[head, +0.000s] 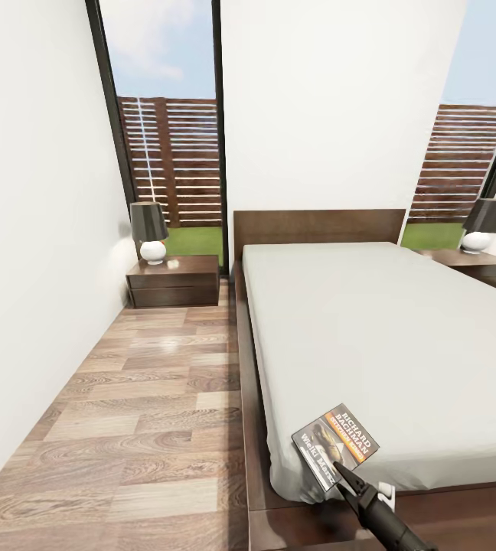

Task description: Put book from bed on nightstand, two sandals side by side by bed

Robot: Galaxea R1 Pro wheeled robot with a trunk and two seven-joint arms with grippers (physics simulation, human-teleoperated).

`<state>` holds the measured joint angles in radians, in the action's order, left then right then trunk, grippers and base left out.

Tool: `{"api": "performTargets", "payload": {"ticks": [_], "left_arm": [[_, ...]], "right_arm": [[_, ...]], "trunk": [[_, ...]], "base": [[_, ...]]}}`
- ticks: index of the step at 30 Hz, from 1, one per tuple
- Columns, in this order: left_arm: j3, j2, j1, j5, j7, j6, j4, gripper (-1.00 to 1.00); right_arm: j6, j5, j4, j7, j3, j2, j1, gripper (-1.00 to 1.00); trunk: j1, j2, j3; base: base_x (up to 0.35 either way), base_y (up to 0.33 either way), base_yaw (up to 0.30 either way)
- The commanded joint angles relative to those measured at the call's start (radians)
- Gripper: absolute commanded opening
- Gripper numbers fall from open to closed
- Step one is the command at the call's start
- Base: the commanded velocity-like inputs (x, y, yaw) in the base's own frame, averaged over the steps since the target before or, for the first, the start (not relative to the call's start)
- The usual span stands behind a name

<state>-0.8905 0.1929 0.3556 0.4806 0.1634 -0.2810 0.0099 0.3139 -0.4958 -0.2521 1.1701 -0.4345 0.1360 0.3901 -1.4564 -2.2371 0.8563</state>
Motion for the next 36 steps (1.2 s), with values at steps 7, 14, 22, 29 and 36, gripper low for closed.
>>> {"api": "performTargets", "payload": {"ticks": [7,14,22,29,36], "left_arm": [[-0.008,0.0,0.0,0.01,0.004,-0.004,-0.002,1.0],[-0.008,-0.001,0.0,0.01,0.004,-0.004,-0.002,1.0],[-0.008,-0.006,0.0,0.01,0.004,-0.004,-0.002,1.0],[-0.008,-0.008,0.0,0.01,0.004,-0.004,-0.002,1.0],[-0.01,-0.009,0.0,0.01,0.004,-0.004,-0.002,1.0]], "right_arm": [[0.01,-0.008,0.001,0.002,0.002,-0.001,0.003,1.0],[0.01,-0.007,0.001,0.002,0.003,-0.005,0.004,1.0],[0.01,-0.006,0.001,0.001,0.003,-0.008,0.004,1.0],[0.01,-0.006,0.001,0.0,0.003,-0.009,0.004,-1.0],[0.01,-0.006,0.001,-0.001,0.003,-0.009,0.004,-1.0]], "trunk": [[0.0,0.0,0.001],[0.0,0.0,0.001],[0.0,0.0,0.001],[0.0,0.0,0.001],[0.0,0.0,0.001]], "base": [[0.0,0.0,0.0],[0.0,0.0,0.0],[0.0,0.0,0.0],[0.0,0.0,0.0],[0.0,0.0,0.0]]}}
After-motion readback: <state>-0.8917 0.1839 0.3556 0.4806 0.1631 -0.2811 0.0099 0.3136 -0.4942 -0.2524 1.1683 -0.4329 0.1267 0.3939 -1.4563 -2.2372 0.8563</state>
